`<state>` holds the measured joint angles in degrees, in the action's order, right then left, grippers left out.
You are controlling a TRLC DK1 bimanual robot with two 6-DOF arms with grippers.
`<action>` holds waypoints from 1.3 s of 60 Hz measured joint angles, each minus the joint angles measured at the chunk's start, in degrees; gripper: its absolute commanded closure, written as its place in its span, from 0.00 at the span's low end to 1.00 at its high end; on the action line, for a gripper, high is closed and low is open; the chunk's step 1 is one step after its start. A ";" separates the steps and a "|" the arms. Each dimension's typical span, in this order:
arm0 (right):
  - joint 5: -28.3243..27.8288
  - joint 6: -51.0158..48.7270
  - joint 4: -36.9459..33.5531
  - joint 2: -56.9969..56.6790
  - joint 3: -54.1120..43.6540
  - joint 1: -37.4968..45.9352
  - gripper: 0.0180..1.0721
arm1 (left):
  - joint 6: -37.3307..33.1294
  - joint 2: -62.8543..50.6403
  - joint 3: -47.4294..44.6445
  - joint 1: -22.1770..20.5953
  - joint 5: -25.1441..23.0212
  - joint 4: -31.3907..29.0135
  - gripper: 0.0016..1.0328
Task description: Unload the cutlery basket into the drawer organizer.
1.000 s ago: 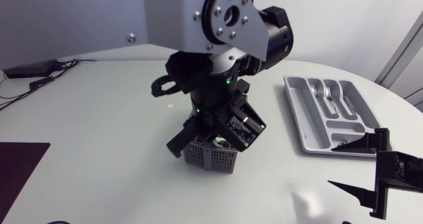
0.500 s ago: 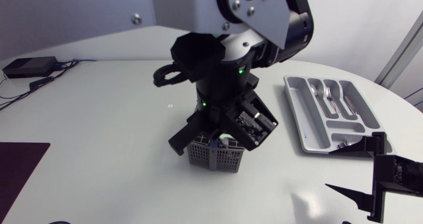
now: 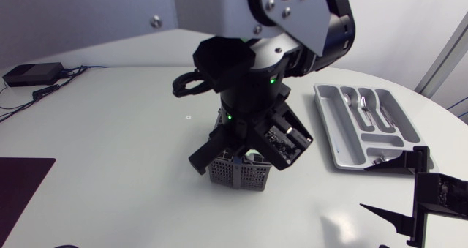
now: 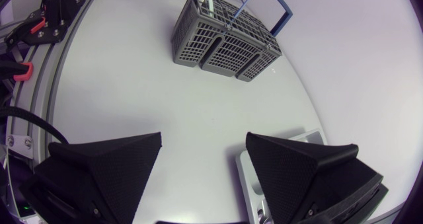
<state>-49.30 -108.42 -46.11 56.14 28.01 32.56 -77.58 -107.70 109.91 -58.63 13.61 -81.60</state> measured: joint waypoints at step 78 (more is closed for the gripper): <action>12.11 49.44 31.89 -1.55 1.07 -28.13 0.07 | 31.78 29.75 -28.24 3.48 9.03 35.36 0.05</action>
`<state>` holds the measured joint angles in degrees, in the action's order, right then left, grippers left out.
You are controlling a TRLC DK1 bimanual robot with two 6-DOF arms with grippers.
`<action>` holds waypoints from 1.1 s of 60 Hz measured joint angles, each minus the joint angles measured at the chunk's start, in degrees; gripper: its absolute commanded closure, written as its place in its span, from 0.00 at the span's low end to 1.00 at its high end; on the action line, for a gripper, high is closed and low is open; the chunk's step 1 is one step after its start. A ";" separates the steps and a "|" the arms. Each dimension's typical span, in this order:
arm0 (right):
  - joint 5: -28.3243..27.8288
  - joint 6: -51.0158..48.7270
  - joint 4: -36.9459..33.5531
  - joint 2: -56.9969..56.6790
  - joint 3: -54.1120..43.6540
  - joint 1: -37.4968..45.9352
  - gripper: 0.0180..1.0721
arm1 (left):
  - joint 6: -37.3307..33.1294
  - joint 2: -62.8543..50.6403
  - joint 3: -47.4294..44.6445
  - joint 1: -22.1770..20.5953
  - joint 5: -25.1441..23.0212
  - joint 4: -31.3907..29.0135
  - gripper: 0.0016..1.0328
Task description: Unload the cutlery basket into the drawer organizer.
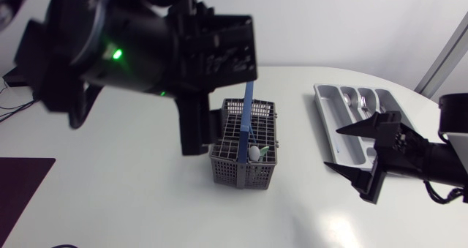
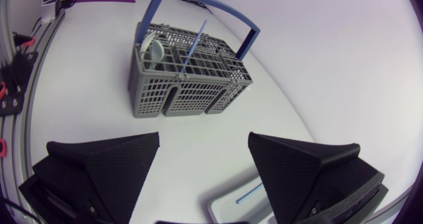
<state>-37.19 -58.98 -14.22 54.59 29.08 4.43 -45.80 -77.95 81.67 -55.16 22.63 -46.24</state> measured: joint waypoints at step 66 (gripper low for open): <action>6.93 45.75 2.32 70.82 64.70 -10.99 0.07 | 20.37 -4.57 -32.98 20.59 -32.57 29.94 0.05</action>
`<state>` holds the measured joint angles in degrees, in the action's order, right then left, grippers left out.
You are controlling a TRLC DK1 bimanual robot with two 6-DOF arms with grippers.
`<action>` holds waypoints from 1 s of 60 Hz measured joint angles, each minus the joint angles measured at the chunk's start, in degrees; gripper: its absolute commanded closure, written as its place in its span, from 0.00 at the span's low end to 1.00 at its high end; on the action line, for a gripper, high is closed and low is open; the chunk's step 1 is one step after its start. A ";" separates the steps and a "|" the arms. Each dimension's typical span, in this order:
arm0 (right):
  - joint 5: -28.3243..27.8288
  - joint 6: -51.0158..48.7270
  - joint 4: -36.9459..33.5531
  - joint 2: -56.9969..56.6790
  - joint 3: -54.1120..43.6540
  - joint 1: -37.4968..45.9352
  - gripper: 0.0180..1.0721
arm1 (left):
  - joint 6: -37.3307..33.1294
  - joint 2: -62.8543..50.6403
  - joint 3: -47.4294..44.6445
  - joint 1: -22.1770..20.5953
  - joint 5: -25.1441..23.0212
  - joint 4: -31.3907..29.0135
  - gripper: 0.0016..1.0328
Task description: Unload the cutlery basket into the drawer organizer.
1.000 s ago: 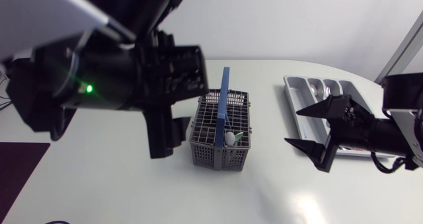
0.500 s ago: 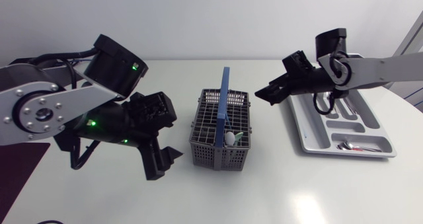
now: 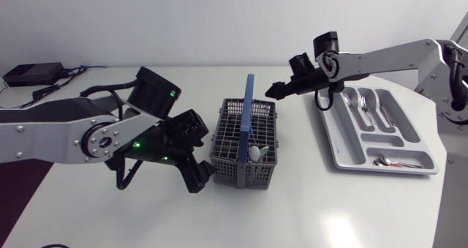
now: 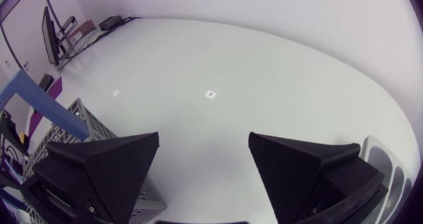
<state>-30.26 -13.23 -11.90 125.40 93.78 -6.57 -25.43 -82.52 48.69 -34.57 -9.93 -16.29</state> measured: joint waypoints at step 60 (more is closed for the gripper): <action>-2.91 -4.59 -2.99 -23.02 -28.30 -3.54 0.07 | -1.86 -17.97 9.46 20.28 -2.16 13.46 0.05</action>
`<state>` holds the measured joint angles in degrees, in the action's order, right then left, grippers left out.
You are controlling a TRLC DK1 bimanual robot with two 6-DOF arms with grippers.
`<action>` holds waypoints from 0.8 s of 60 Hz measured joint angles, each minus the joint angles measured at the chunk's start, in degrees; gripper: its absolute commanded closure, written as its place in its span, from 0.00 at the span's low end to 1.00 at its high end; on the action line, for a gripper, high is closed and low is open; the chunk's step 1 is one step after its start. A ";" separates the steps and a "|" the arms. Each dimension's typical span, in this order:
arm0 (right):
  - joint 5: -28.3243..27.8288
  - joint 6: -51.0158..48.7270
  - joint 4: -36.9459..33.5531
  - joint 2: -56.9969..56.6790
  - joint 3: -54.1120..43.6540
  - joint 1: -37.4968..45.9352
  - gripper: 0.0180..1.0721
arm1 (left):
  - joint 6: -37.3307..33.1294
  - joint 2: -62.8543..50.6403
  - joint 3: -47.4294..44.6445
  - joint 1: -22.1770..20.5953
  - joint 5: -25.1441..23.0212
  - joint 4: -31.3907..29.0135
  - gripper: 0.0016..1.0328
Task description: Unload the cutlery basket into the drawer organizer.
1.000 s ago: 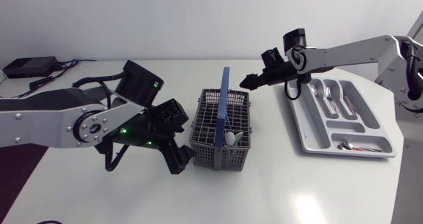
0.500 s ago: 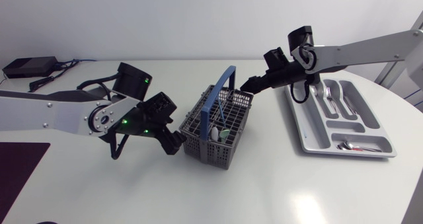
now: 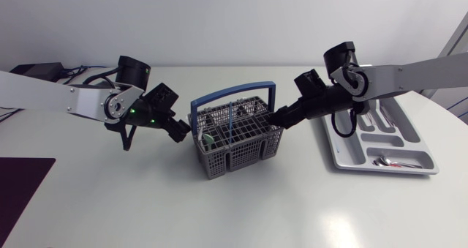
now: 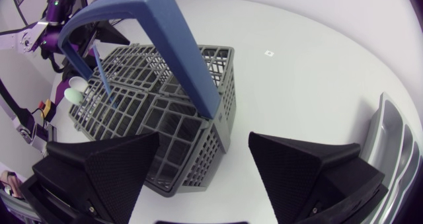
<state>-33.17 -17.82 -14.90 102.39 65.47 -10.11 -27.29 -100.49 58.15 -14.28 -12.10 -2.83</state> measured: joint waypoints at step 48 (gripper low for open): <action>6.99 -8.39 -2.19 -33.79 -18.14 -2.89 0.07 | -46.36 35.10 -0.31 -4.28 -4.92 -34.97 0.06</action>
<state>-26.17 -26.22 -17.08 68.60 47.33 -12.99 -73.65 -65.39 57.84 -18.57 -17.02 -37.80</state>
